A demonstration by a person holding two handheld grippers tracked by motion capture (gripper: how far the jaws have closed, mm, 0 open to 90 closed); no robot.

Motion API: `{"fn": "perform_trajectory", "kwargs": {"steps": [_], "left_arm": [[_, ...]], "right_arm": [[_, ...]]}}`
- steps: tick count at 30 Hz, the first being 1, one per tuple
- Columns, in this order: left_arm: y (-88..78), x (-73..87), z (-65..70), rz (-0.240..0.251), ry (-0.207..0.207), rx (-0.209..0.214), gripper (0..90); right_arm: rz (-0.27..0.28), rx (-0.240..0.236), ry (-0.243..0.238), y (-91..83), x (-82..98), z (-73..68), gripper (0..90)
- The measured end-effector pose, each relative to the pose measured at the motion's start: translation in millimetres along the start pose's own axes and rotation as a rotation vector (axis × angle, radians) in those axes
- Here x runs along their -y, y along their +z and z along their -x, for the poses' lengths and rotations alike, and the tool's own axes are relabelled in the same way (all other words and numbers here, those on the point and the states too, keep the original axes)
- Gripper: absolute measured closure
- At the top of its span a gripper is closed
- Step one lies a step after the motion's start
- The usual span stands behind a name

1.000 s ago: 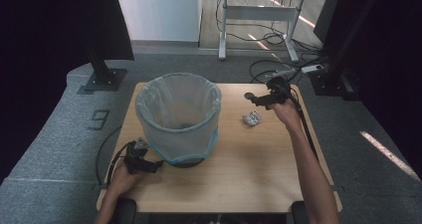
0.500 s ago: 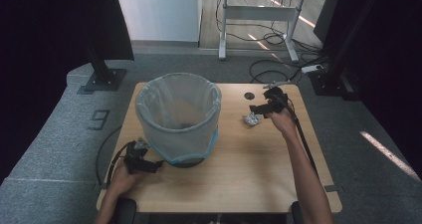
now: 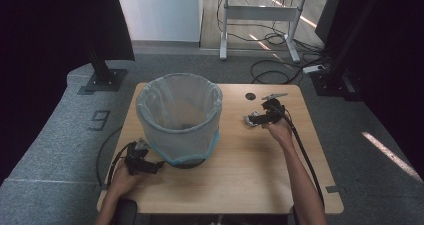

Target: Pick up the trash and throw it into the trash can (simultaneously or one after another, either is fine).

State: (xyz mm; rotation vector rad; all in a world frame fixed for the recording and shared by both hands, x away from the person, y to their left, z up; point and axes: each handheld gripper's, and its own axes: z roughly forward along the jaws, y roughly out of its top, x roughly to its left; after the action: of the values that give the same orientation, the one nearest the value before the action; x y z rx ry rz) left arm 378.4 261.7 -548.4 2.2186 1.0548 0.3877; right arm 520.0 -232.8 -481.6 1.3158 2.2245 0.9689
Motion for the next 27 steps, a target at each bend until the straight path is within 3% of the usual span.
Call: {"fn": "perform_trajectory", "kwargs": {"steps": [10,22,27], "left_arm": [[0.0,0.0,0.0,0.0,0.0,0.0,0.0],[-0.2,-0.1,-0.1,-0.003,0.001,0.002,0.0],[0.0,0.0,0.0,0.0,0.0,0.0,0.0]], "right_arm": [[-0.019,-0.001,-0.005,26.4,21.2,0.2,0.0],[-0.017,0.011,-0.011,48.3,32.6,1.2,0.1],[-0.012,0.028,-0.014,52.7,34.0,1.0,8.6]]}}
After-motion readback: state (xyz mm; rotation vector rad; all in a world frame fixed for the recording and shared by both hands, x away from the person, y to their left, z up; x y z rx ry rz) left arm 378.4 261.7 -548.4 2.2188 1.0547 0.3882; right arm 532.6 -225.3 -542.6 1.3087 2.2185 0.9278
